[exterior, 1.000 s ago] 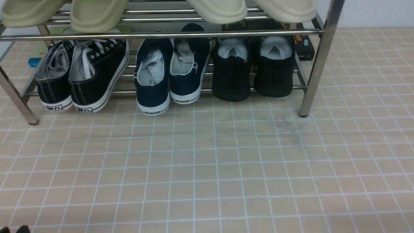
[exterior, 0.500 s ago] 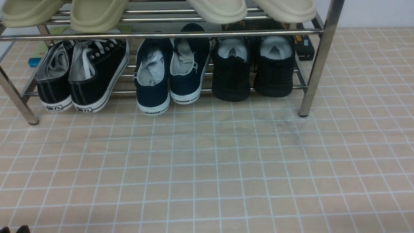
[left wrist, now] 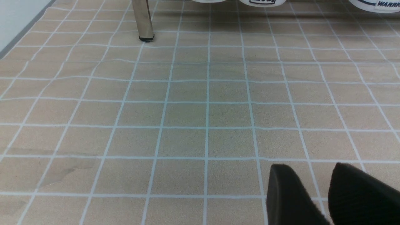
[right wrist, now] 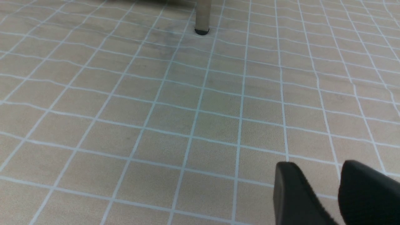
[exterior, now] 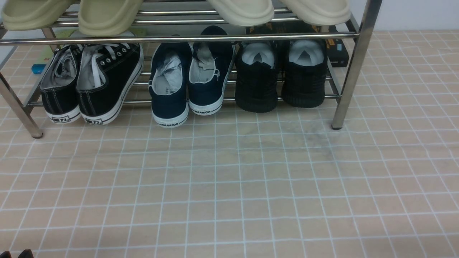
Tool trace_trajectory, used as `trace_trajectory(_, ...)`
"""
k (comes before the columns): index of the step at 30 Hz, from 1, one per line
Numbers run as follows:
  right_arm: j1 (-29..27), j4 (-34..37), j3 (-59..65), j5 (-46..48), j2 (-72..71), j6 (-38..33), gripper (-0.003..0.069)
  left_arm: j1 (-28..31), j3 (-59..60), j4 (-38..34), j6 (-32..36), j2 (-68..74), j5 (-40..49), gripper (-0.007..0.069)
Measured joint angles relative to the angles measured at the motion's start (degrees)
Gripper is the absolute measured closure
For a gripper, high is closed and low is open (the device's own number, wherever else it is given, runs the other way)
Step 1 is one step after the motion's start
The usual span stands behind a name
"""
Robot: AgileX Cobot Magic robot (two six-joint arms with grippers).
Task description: Take the shoes off the shelf from the light coffee tablecloth by hand.
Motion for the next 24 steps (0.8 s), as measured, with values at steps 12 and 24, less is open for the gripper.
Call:
trace_trajectory(12,0.0,0.0,0.0,0.0,0.0,0.0,0.0419,0.0,0.0,0.0,0.0,0.0,0.0,0.0385)
trace_trajectory(24,0.0,25.6,0.6,-6.9,0.0,14.3,0.0419,0.0,0.0,0.0,0.0,0.0,0.0,0.0385)
